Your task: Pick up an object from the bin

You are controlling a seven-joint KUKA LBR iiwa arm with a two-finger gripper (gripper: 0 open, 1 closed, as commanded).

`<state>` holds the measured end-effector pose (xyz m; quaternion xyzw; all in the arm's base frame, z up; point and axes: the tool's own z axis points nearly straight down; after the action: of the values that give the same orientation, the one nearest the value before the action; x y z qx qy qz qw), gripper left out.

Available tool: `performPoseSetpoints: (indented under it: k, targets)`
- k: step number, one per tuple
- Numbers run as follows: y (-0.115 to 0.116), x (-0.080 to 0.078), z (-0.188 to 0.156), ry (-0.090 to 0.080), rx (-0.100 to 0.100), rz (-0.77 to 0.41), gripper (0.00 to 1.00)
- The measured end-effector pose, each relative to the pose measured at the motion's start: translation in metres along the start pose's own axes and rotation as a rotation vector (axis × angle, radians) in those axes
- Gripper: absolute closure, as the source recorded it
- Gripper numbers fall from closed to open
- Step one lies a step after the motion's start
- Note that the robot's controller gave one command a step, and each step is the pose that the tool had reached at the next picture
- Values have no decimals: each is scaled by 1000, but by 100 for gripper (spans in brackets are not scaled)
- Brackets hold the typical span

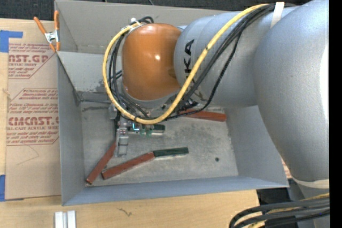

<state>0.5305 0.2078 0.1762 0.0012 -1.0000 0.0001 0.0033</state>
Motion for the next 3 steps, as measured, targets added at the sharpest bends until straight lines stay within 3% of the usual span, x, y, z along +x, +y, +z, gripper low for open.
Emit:
performPoseSetpoints:
  k: [1,2,3]
  targets:
    - [-82,27,110,0,1,-253,0]
    - [-78,50,77,-6,-1,-106,0]
    - [-61,52,77,-7,-2,-67,0]
